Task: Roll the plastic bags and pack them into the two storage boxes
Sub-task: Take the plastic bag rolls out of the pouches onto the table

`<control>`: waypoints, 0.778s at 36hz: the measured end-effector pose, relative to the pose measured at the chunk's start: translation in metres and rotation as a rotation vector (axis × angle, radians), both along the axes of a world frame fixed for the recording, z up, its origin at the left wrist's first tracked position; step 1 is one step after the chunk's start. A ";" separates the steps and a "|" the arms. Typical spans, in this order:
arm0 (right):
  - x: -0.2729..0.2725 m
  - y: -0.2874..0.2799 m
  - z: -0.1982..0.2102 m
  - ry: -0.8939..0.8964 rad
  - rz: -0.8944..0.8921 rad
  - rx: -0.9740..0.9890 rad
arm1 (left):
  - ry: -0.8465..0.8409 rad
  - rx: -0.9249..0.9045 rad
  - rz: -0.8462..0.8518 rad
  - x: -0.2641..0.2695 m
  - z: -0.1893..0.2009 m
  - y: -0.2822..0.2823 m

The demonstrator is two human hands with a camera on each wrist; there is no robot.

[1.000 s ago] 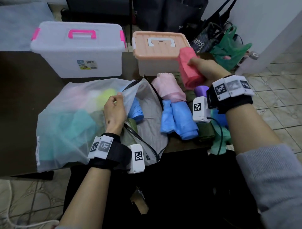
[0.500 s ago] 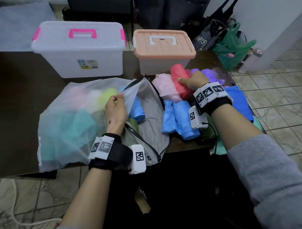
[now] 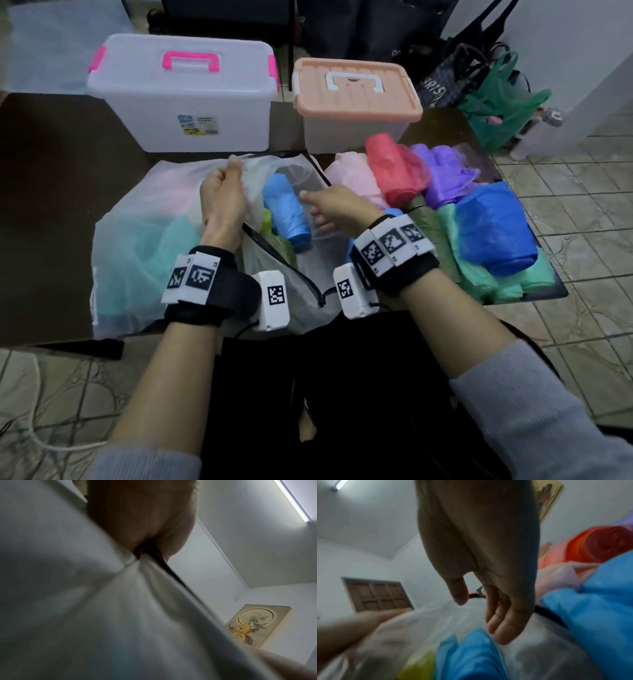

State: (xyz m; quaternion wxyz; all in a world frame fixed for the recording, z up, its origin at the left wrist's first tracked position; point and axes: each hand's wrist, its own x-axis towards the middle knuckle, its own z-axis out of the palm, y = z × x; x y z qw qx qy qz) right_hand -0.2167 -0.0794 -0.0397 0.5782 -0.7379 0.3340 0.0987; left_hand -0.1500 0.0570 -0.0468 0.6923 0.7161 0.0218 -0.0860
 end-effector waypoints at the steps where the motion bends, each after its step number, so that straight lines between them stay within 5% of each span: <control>1: 0.001 0.004 -0.004 0.008 0.025 -0.049 | 0.009 0.007 0.009 0.001 -0.001 0.001; 18: 0.012 0.030 -0.012 0.127 0.148 -0.321 | 0.089 -0.109 0.032 -0.001 -0.005 0.004; 28: 0.001 0.002 0.012 0.143 0.068 -0.052 | 0.097 -0.098 0.038 0.000 -0.007 0.005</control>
